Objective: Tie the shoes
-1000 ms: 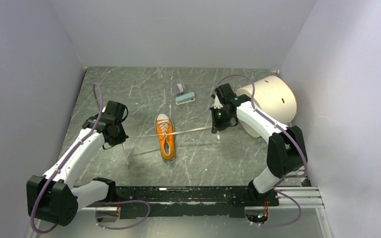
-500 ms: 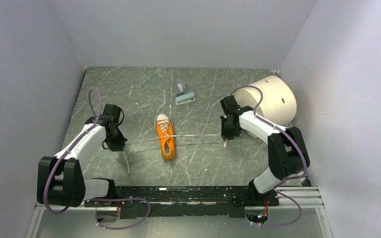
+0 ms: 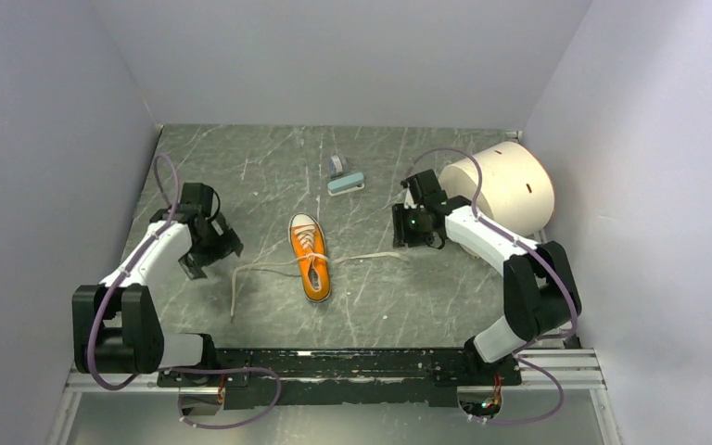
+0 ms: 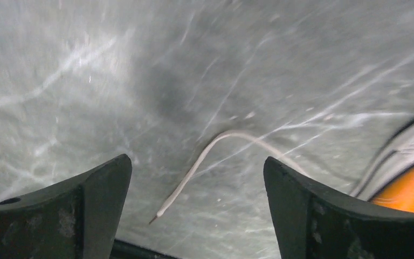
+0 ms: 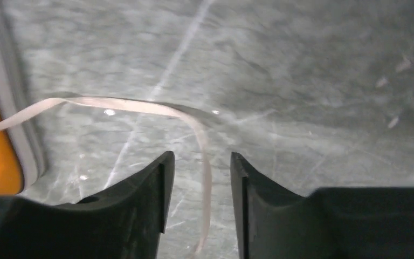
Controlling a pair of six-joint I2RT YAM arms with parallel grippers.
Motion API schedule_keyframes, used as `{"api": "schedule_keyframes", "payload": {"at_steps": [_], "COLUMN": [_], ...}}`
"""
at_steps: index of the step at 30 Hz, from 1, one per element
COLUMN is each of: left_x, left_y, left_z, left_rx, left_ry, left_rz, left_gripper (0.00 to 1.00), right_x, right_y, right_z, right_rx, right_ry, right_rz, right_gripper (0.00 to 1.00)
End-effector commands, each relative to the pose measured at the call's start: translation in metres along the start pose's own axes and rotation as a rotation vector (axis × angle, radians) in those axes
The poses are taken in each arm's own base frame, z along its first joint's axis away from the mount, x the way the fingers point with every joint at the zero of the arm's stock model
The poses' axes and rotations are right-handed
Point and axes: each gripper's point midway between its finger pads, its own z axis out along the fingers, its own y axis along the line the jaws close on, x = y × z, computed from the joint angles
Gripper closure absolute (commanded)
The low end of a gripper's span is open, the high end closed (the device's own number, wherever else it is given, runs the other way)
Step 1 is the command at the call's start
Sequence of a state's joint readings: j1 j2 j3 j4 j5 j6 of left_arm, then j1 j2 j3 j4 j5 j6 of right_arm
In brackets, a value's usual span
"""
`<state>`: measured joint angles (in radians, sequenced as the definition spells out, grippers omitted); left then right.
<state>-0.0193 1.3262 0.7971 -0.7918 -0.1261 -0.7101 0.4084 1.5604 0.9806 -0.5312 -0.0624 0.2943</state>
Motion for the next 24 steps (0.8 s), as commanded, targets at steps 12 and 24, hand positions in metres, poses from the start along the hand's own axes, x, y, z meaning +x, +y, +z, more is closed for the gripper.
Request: {"api": "schedule_keyframes", "payload": {"at_steps": [12, 24], "left_x": [0.020, 0.068], "left_y": [-0.133, -0.146], "left_z": [-0.061, -0.024], "left_rx": [0.609, 0.779], "left_ry": [-0.494, -0.401], "left_rz": [1.434, 1.540], "left_gripper": [0.02, 0.17], "right_x": [-0.067, -0.036], "right_y": [0.109, 0.085], "right_z": [-0.052, -0.024], "right_rx": [-0.446, -0.350], "right_ry": [-0.330, -0.171], "right_rz": [-0.478, -0.309], "right_gripper": [0.23, 0.23]}}
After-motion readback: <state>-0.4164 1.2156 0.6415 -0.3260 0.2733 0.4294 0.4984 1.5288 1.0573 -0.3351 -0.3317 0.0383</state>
